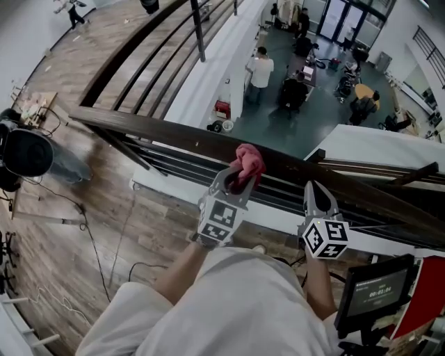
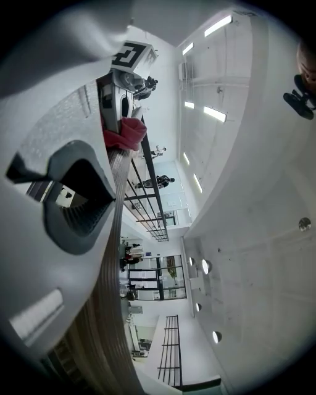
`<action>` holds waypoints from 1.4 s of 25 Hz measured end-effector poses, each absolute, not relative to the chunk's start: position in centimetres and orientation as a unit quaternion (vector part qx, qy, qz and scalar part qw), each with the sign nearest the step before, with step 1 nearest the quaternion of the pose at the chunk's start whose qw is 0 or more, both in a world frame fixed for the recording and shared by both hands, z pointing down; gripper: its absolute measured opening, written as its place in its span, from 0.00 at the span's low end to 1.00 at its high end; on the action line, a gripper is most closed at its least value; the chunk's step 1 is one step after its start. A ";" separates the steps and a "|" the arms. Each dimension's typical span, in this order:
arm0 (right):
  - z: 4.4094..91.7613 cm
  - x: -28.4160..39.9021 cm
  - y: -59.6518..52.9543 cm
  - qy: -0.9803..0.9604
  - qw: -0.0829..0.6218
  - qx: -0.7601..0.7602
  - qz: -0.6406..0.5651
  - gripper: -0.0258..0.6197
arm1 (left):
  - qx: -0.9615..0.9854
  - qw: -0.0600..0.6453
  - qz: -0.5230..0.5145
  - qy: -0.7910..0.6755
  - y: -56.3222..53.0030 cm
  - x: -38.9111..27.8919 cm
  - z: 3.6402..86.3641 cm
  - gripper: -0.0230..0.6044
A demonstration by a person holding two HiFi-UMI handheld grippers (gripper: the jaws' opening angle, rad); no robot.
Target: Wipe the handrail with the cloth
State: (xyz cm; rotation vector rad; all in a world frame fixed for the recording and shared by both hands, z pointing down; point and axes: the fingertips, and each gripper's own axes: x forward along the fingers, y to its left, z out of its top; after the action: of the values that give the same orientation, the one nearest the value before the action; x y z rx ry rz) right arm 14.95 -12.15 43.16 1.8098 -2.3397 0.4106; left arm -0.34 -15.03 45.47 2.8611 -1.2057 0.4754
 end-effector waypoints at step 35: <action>41.0 26.6 -11.2 -0.701 0.086 0.699 0.113 0.04 | 0.797 0.031 0.129 -0.589 -19.9 -16.2 45.8 0.16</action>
State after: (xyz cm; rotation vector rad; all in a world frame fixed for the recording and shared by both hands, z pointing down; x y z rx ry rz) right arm 26.56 -11.20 40.97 2.0826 -2.0911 0.3357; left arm -16.16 -19.85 45.79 2.4559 -1.8153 0.3972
